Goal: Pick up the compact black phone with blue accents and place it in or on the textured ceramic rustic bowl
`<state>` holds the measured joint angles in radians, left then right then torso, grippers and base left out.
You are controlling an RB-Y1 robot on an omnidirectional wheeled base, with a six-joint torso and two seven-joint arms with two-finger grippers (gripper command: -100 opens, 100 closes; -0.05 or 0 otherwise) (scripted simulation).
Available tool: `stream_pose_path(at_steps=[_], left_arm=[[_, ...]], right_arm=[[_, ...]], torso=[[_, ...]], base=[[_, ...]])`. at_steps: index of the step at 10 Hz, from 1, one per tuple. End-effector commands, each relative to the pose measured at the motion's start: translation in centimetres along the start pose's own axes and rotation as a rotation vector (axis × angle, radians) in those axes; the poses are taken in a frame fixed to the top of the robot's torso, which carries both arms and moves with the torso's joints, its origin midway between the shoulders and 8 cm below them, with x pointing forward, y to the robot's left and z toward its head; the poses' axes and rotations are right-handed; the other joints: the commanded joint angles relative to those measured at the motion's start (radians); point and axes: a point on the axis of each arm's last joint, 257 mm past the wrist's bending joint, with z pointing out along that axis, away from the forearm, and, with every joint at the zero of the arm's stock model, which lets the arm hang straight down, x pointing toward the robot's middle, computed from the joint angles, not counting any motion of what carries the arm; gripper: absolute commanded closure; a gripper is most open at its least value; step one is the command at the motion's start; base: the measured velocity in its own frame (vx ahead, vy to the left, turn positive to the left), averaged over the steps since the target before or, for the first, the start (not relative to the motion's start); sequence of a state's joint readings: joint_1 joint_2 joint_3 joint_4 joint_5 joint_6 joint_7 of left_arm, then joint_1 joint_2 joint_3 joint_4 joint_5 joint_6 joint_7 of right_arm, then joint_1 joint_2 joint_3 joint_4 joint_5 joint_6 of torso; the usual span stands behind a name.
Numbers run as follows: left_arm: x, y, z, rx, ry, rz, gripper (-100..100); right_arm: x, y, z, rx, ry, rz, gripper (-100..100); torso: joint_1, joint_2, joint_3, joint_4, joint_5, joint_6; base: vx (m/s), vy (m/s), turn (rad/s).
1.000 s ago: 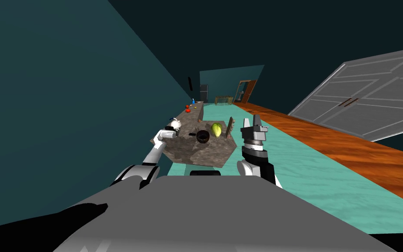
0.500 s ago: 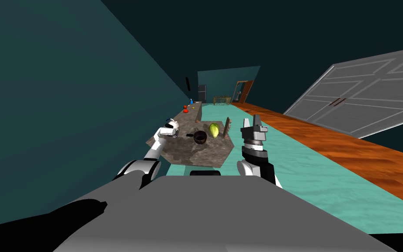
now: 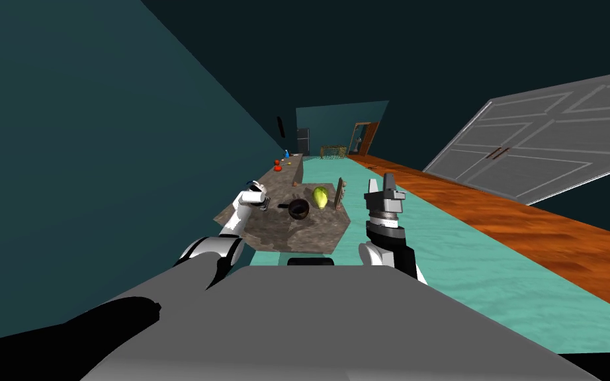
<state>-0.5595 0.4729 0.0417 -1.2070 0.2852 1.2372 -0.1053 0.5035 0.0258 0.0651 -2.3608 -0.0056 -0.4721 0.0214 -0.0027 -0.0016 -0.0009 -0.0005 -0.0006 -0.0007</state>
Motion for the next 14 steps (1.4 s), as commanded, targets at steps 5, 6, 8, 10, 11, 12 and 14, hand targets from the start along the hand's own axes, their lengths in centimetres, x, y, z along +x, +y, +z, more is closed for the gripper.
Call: stream_pose_path(at_steps=[5, 6, 8, 10, 11, 12, 14], left_arm=[[0.3, 2.8, -0.1, -0.193, 0.048, -0.063, -100], [0.4, 3.6, -0.1, -0.220, 0.051, -0.065, -100], [0.7, 4.6, -0.3, -0.278, 0.069, -0.082, -100], [1.5, 5.9, -0.8, -0.361, 0.101, -0.106, -100], [1.6, 6.4, -0.9, -0.378, 0.103, -0.108, -100], [2.0, 7.2, -1.1, -0.419, 0.117, -0.117, -100], [2.6, 8.3, -1.5, -0.474, 0.137, -0.129, -100]], right_arm=[[0.0, 0.0, 0.0, 0.000, 0.000, 0.000, 0], [0.0, 0.0, 0.0, 0.000, 0.000, 0.000, 0], [0.0, 0.0, 0.0, 0.000, 0.000, 0.000, 0], [0.0, 0.0, 0.0, 0.000, 0.000, 0.000, 0], [0.0, 0.0, 0.0, 0.000, 0.000, 0.000, 0], [0.0, 0.0, 0.0, 0.000, 0.000, 0.000, 0], [0.0, 0.0, 0.0, 0.000, 0.000, 0.000, 0]], torso=[[-0.001, 0.000, 0.000, 0.000, 0.000, 0.000], [-0.001, -0.001, 0.000, 0.000, 0.000, 0.000], [-0.001, -0.001, -0.001, 0.000, 0.000, 0.000], [0.000, -0.001, -0.001, 0.000, 0.000, 0.000], [-0.001, -0.002, -0.001, 0.000, 0.000, 0.000], [0.000, -0.001, -0.001, 0.000, 0.000, 0.000], [0.000, -0.003, -0.002, -0.001, 0.000, 0.000]], base=[[0.039, -0.047, -0.067], [0.040, -0.037, -0.042], [0.049, -0.039, -0.056], [0.058, -0.046, -0.088], [0.050, -0.034, -0.034], [0.056, -0.022, -0.040], [0.083, -0.036, -0.075]])
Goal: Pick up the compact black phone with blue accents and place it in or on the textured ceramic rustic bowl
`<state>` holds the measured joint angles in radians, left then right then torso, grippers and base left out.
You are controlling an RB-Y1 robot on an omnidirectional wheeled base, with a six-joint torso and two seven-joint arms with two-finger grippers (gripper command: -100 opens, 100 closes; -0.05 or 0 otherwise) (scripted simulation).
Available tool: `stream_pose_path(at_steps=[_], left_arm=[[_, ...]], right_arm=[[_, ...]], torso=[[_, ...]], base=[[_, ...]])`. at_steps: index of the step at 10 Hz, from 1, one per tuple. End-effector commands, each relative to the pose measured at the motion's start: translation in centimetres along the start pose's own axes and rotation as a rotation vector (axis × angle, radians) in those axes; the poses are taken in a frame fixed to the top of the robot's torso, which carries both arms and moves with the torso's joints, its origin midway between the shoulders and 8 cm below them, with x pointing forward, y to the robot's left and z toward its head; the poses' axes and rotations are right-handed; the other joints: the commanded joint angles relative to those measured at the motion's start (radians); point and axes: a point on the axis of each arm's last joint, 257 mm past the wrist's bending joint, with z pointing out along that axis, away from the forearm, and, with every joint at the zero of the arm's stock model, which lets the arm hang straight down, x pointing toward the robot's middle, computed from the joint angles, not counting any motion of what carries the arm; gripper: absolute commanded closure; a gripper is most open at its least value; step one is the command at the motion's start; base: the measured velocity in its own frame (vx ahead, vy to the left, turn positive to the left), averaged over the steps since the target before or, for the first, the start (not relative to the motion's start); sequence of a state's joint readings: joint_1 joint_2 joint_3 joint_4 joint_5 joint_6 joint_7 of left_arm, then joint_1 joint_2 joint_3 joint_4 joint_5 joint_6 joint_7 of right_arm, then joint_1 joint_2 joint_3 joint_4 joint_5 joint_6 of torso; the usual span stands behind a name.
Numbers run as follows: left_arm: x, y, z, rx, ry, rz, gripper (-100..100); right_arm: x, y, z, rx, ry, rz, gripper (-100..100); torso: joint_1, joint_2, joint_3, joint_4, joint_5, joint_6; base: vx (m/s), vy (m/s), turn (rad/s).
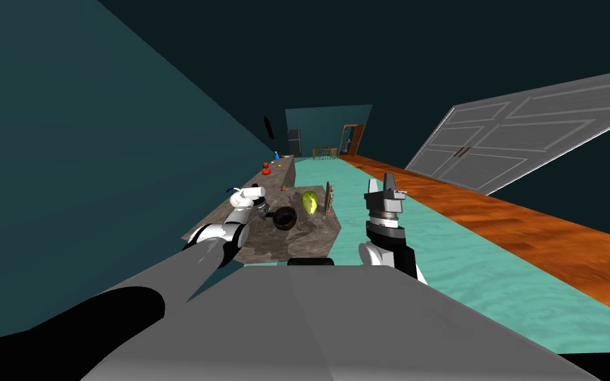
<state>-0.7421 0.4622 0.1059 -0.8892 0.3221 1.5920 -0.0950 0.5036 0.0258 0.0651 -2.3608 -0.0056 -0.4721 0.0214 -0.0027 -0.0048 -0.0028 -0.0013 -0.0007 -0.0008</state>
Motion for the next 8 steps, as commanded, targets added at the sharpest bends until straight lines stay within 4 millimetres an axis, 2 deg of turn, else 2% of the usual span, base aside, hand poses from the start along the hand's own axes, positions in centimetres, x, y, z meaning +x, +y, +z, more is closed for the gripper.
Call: stream_pose_path(at_steps=[1, 2, 3, 5, 6, 7, 8], left_arm=[[0.0, 0.0, 0.0, 0.000, 0.000, 0.000, -100], [0.0, 0.1, 0.0, -0.005, 0.001, 0.000, 0], [0.2, 0.5, 1.2, -0.004, 0.001, -0.002, -100], [0.4, 0.8, 2.2, -0.004, 0.001, -0.003, -100], [0.3, 0.6, 1.8, -0.007, 0.002, -0.002, -100], [0.3, 0.6, 1.9, -0.005, 0.001, -0.003, 100], [0.3, 0.5, 1.8, -0.002, 0.001, -0.002, 100]], right_arm=[[0.0, 0.0, 0.0, 0.000, 0.000, 0.000, 0], [0.0, 0.0, 0.0, 0.000, 0.000, 0.000, 0], [0.0, 0.0, 0.0, 0.000, 0.000, 0.000, 0], [0.0, 0.0, 0.0, 0.000, 0.000, 0.000, 0], [0.0, 0.0, 0.0, 0.000, 0.000, 0.000, 0], [0.0, 0.0, 0.0, 0.000, 0.000, 0.000, 0], [0.0, 0.0, 0.0, 0.000, 0.000, 0.000, 0]], torso=[[0.000, 0.000, 0.000, 0.000, 0.000, 0.000], [0.001, 0.004, 0.002, 0.001, 0.000, 0.000], [0.002, 0.005, 0.003, 0.001, 0.000, 0.000], [0.003, 0.006, 0.003, 0.001, 0.001, 0.000], [0.003, 0.006, 0.003, 0.001, 0.001, 0.000], [0.003, 0.006, 0.003, 0.001, 0.001, 0.000], [0.003, 0.006, 0.003, 0.001, 0.001, -0.001]], base=[[0.005, -0.014, 0.035], [0.000, 0.000, 0.000], [0.000, 0.000, 0.000], [-0.003, 0.004, -0.011], [0.000, 0.000, 0.000], [0.000, 0.000, 0.000], [0.000, 0.000, 0.000]])
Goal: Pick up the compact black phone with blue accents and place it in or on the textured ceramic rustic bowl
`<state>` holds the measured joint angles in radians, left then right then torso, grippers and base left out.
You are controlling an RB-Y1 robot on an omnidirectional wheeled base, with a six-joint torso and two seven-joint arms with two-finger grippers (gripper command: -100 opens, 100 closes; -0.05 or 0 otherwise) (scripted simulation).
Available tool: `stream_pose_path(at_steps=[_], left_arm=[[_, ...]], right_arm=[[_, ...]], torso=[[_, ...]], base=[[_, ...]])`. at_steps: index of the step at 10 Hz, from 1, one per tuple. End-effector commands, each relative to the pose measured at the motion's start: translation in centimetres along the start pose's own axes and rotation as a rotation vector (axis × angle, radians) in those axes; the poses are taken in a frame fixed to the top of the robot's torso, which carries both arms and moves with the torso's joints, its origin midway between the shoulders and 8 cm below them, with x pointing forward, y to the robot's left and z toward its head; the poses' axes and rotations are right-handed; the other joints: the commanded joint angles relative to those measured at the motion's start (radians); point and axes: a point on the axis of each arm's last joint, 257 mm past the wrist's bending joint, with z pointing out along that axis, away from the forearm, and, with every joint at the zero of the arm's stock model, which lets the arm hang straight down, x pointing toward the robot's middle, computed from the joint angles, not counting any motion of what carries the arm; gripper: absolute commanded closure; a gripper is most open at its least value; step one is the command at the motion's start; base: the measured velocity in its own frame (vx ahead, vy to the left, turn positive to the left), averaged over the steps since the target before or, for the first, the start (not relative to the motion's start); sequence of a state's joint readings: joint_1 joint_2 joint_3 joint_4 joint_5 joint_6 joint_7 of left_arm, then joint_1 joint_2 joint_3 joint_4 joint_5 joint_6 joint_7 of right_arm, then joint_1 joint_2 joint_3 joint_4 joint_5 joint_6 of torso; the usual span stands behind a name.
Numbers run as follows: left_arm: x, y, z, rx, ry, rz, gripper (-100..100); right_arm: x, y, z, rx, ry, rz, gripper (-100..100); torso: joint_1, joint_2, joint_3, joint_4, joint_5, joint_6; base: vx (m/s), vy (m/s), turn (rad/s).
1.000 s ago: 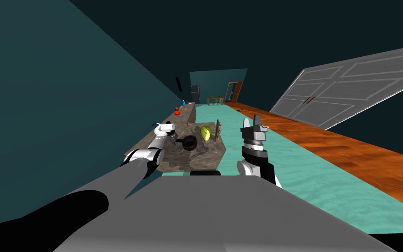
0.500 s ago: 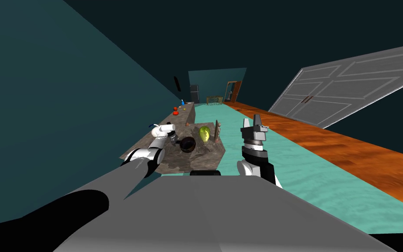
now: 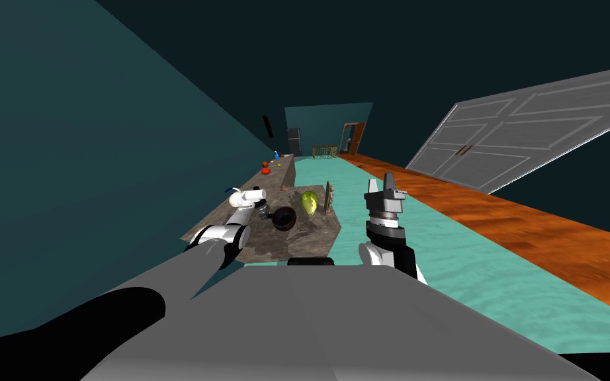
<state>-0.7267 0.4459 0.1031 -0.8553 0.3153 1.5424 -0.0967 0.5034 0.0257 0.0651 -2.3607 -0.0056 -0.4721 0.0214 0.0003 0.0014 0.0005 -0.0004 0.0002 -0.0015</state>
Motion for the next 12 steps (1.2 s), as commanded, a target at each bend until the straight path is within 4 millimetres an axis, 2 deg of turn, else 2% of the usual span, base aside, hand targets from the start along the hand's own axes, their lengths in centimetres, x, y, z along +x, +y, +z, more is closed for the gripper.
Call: stream_pose_path(at_steps=[1, 3, 4, 5, 6, 7, 8, 9, 12], left_arm=[[0.0, 0.0, 0.0, 0.000, 0.000, 0.000, 100], [0.0, 0.0, 0.0, -0.001, 0.000, 0.000, 100], [0.0, 0.0, 0.0, -0.001, 0.000, 0.000, 0], [-0.2, -0.2, -1.0, -0.002, 0.000, 0.001, 100], [-0.2, -0.4, -1.5, -0.002, -0.001, 0.001, 100], [-0.2, -0.3, -1.1, 0.001, -0.001, 0.001, 100], [-0.2, -0.3, -1.2, 0.000, -0.001, 0.001, 0], [-0.7, -1.7, -3.5, 0.023, -0.012, -0.005, 100], [-1.2, -2.1, -5.2, 0.018, -0.021, -0.016, 100]], right_arm=[[0.0, 0.0, 0.0, 0.000, 0.000, 0.000, 0], [0.0, 0.0, 0.0, 0.000, 0.000, 0.000, 0], [0.0, 0.0, 0.0, 0.000, 0.000, 0.000, 0], [0.0, 0.0, 0.0, 0.000, 0.000, 0.000, 0], [0.0, 0.0, 0.0, 0.000, 0.000, 0.000, 0], [0.0, 0.0, 0.0, 0.000, 0.000, 0.000, 0], [0.0, 0.0, 0.0, 0.000, 0.000, 0.000, 0], [0.0, 0.0, 0.0, 0.000, 0.000, 0.000, 0], [0.0, 0.0, 0.0, 0.000, 0.000, 0.000, 0]], torso=[[0.000, 0.000, 0.000, 0.000, 0.000, 0.000], [0.000, -0.001, 0.000, 0.000, 0.000, 0.000], [0.000, -0.001, 0.000, 0.000, 0.000, 0.000], [0.000, -0.001, 0.000, 0.000, 0.000, 0.000], [0.000, -0.002, 0.000, 0.001, 0.000, 0.000], [0.000, -0.001, 0.000, 0.000, 0.000, 0.000], [0.000, -0.001, 0.000, 0.000, 0.000, 0.000], [0.000, -0.001, 0.000, 0.000, 0.000, 0.000], [0.003, 0.004, 0.003, 0.002, 0.000, -0.001]], base=[[0.000, 0.000, 0.000], [0.000, 0.000, 0.000], [0.000, 0.000, 0.000], [0.011, -0.001, 0.012], [0.006, -0.005, 0.016], [0.000, 0.000, 0.000], [0.000, 0.000, 0.000], [-0.035, 0.026, 0.025], [-0.050, 0.046, 0.011]])
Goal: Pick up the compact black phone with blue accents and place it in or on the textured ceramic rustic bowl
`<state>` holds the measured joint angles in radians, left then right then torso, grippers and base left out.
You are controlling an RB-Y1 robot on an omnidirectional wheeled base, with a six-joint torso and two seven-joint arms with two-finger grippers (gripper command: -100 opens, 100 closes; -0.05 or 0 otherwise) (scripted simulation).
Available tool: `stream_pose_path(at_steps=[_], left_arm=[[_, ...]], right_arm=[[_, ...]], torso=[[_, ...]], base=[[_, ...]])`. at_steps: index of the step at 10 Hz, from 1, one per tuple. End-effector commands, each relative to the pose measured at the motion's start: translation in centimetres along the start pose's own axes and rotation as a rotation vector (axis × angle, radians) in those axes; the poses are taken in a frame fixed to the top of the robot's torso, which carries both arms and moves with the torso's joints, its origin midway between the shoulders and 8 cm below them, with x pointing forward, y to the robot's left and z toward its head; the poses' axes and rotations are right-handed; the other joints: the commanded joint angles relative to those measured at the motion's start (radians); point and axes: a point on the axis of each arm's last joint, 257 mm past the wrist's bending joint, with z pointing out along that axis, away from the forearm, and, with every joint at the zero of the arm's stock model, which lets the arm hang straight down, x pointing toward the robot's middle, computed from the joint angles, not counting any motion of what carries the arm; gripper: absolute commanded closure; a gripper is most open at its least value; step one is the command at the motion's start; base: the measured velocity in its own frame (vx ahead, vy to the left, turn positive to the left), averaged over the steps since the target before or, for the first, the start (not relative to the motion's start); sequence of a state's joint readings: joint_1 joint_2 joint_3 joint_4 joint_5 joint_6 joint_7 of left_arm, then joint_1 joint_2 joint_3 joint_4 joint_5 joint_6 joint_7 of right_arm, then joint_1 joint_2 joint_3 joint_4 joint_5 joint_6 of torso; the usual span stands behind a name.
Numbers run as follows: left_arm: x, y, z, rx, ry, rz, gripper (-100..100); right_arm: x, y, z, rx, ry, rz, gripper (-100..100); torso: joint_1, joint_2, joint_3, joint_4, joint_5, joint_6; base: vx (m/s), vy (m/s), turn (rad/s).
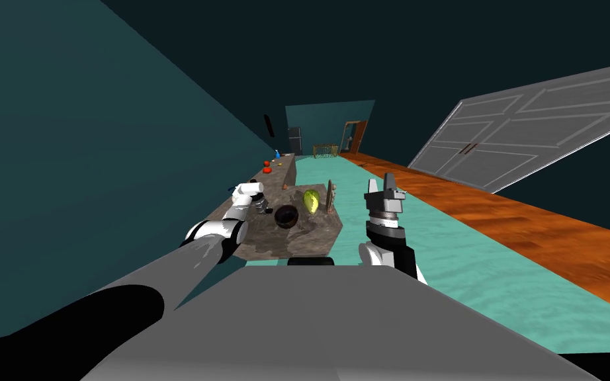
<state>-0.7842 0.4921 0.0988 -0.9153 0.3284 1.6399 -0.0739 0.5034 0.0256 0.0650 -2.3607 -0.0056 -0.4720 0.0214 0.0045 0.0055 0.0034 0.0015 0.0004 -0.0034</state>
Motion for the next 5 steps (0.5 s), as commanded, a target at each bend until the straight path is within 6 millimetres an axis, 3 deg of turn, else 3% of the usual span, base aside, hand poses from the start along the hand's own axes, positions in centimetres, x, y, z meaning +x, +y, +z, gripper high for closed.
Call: stream_pose_path(at_steps=[1, 5], left_arm=[[-0.4, -0.1, -1.2, -0.014, -0.007, -0.013, 100], [-1.3, -0.4, -4.0, -0.031, -0.023, -0.036, 100]], right_arm=[[0.0, 0.0, 0.0, 0.000, 0.000, 0.000, 0], [0.0, 0.0, 0.0, 0.000, 0.000, 0.000, 0]], torso=[[0.000, 0.000, 0.000, 0.000, 0.000, 0.000], [0.002, 0.002, 0.000, -0.001, 0.001, -0.001]], base=[[-0.058, 0.076, 0.022], [-0.074, 0.068, 0.017]])
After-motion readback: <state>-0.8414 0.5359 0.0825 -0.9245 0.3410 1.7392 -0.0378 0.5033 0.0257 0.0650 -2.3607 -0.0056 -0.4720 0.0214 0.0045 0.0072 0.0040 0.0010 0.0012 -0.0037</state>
